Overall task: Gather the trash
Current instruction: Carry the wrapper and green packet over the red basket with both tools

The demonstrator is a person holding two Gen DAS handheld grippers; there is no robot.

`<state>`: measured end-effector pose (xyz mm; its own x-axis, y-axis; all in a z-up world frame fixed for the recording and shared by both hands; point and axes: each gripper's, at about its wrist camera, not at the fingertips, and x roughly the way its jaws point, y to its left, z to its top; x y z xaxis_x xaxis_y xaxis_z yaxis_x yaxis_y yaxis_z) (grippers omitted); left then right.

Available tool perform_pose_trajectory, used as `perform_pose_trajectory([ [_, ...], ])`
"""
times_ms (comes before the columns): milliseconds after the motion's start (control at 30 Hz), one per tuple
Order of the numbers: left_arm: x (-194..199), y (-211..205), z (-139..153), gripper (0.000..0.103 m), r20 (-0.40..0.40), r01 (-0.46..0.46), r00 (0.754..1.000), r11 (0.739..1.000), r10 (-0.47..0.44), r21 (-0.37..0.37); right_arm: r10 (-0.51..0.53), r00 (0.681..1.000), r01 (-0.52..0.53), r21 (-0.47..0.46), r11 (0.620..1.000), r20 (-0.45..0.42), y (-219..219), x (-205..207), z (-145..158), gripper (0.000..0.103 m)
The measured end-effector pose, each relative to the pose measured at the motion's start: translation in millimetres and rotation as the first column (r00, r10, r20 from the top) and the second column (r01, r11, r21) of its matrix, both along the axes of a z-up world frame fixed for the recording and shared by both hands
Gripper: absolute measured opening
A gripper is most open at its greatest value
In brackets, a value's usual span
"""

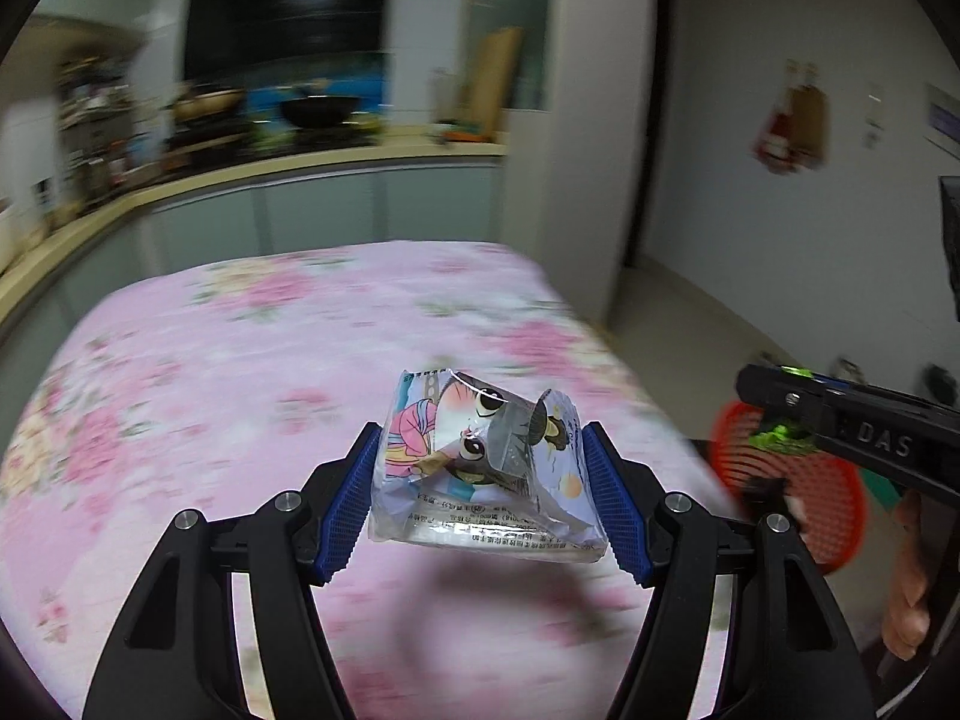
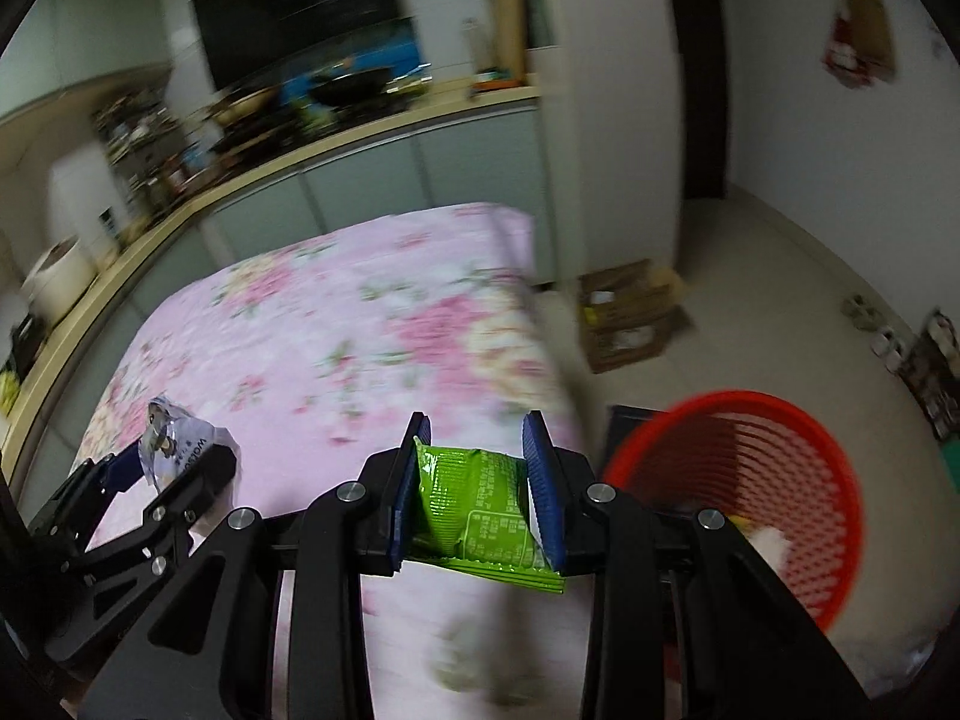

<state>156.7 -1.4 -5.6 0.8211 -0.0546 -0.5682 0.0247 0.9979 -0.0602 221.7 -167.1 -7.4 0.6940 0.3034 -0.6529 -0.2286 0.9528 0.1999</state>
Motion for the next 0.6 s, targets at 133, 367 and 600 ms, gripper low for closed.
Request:
perform_pose_trajectory([
  [133,15,-47,-2,0.064,-0.027,0.13,0.991,0.991,-0.131,-0.032,-0.107,0.994,0.108,0.027,0.994,-0.025,-54,-1,-5,0.032],
  [367,35,-112,-13,0.064,-0.087,0.292,0.95,0.953,-0.299,-0.085,-0.237,0.965,0.247,0.094,0.964,-0.11,-121,1,-23,0.034],
  [600,49,-158,-35,0.065,-0.135,0.375,0.912,0.921,-0.387,-0.106,-0.269,0.95,0.297,0.191,0.936,-0.16,-148,4,-36,0.051],
])
